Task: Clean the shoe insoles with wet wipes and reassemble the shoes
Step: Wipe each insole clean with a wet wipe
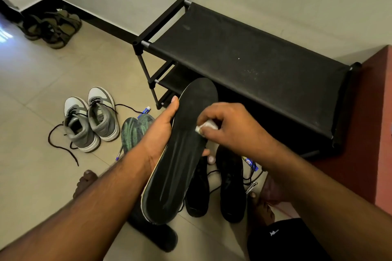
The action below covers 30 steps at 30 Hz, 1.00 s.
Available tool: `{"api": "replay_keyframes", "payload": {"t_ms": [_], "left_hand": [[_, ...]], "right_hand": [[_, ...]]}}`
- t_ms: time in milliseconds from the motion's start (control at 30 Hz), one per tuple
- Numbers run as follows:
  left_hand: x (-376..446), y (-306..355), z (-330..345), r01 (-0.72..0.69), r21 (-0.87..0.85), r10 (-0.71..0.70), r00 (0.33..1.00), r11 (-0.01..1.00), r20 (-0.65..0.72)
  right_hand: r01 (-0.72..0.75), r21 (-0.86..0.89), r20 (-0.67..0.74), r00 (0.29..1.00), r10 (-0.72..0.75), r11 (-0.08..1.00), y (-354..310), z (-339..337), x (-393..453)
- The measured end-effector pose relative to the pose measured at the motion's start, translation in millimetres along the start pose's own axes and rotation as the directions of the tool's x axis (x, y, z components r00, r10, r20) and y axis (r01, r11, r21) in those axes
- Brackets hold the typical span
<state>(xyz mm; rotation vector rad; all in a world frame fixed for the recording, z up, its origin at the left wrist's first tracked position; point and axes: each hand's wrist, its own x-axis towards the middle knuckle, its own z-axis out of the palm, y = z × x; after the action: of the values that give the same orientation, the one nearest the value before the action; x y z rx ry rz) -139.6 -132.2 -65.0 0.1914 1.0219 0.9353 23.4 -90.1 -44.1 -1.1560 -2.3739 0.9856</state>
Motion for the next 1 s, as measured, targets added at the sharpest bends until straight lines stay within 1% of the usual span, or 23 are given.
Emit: {"api": "replay_keyframes", "payload": {"t_ms": [67, 100, 133, 200, 267, 300, 333, 367, 433, 467, 500, 533, 567, 633, 700, 733, 767, 833, 900, 933, 1000], "left_hand": [[-0.8, -0.3, 1.0, 0.011, 0.016, -0.011, 1.000, 1.000, 0.026], [-1.1, -0.4, 1.6, 0.009, 0.022, -0.009, 1.000, 1.000, 0.020], [-0.6, -0.2, 2.2, 0.003, 0.018, -0.003, 1.000, 1.000, 0.010], [1.1, 1.1, 0.6, -0.015, -0.016, 0.015, 1.000, 1.000, -0.023], [2.5, 2.8, -2.6, -0.029, -0.034, 0.028, 0.999, 0.999, -0.044], [2.7, 3.0, -3.7, -0.028, -0.035, 0.026, 0.999, 0.999, -0.045], [2.1, 2.7, -4.0, -0.028, -0.034, 0.026, 0.999, 0.999, -0.041], [0.8, 2.0, -3.3, -0.032, -0.030, 0.031, 0.999, 0.999, -0.027], [-1.5, -0.2, 0.0, -0.035, -0.018, 0.035, 0.999, 0.999, 0.027], [-3.6, -1.1, 2.6, -0.036, -0.015, 0.036, 0.998, 0.999, 0.052], [-5.0, -1.8, 4.0, -0.040, -0.016, 0.041, 0.997, 0.999, 0.067], [-5.7, -1.5, 4.6, -0.045, -0.018, 0.047, 0.996, 0.999, 0.079], [-6.0, -0.6, 5.1, -0.049, -0.016, 0.050, 0.995, 0.999, 0.085], [-6.1, 2.9, 4.9, -0.054, -0.036, 0.058, 0.994, 0.998, 0.093], [-5.5, 5.8, 2.7, -0.040, -0.085, 0.048, 0.994, 0.996, 0.097], [-5.1, 6.4, 1.2, -0.036, -0.094, 0.045, 0.994, 0.995, 0.100], [-4.8, 5.7, 0.0, -0.034, -0.094, 0.045, 0.993, 0.995, 0.110], [-5.3, 2.8, -0.3, -0.031, -0.087, 0.042, 0.992, 0.996, 0.121], [-6.5, -0.4, 2.7, -0.032, -0.089, 0.043, 0.992, 0.995, 0.118], [-7.0, -1.1, 4.7, -0.025, -0.096, 0.037, 0.992, 0.995, 0.119], [-7.5, -0.1, 8.0, -0.025, -0.121, 0.038, 0.994, 0.992, 0.107]], "right_hand": [[-0.045, -0.027, -0.099, 0.994, 0.043, 0.999, 6.7, -1.5, 1.4], [-0.040, -0.027, -0.102, 0.994, 0.037, 0.999, 7.1, -0.8, 1.1], [-0.011, -0.025, -0.073, 0.997, 0.009, 1.000, 5.2, 0.3, 0.1], [0.071, -0.008, 0.080, 0.994, -0.071, 0.997, -4.1, 4.1, -3.5], [0.090, 0.040, 0.247, 0.964, -0.097, 0.995, -13.7, 5.1, -6.3], [0.086, 0.052, 0.283, 0.954, -0.097, 0.995, -14.7, 4.1, -6.2], [0.082, 0.049, 0.273, 0.957, -0.092, 0.995, -13.6, 2.9, -5.1], [0.077, 0.027, 0.219, 0.972, -0.081, 0.997, -10.2, 2.4, -3.5], [0.028, -0.041, 0.047, 0.999, -0.026, 0.999, -0.7, 0.4, -0.5], [-0.005, -0.067, -0.031, 1.000, 0.003, 0.998, 3.1, -0.8, 0.7], [-0.022, -0.068, -0.088, 0.996, 0.016, 0.997, 5.9, -1.6, 1.3], [-0.018, -0.046, -0.110, 0.994, 0.013, 0.999, 7.3, -2.3, 1.4], [0.012, -0.011, -0.092, 0.996, -0.012, 1.000, 6.2, -2.6, 0.5], [0.099, 0.054, 0.042, 0.994, -0.101, 0.994, -1.4, -1.4, -2.9], [0.150, 0.070, 0.186, 0.969, -0.161, 0.986, -9.7, 3.1, -5.6], [0.160, 0.058, 0.212, 0.963, -0.169, 0.985, -11.0, 4.4, -5.4], [0.162, 0.041, 0.185, 0.968, -0.167, 0.986, -9.3, 4.9, -4.0], [0.130, 0.002, 0.028, 0.991, -0.130, 0.991, -2.4, 2.8, -0.9], [0.050, -0.019, -0.131, 0.990, -0.052, 0.999, 5.1, -0.9, 1.1], [0.016, -0.013, -0.175, 0.984, -0.019, 1.000, 7.0, -2.4, 1.4], [0.010, 0.012, -0.178, 0.984, -0.008, 1.000, 4.1, -2.4, 0.1]]}}
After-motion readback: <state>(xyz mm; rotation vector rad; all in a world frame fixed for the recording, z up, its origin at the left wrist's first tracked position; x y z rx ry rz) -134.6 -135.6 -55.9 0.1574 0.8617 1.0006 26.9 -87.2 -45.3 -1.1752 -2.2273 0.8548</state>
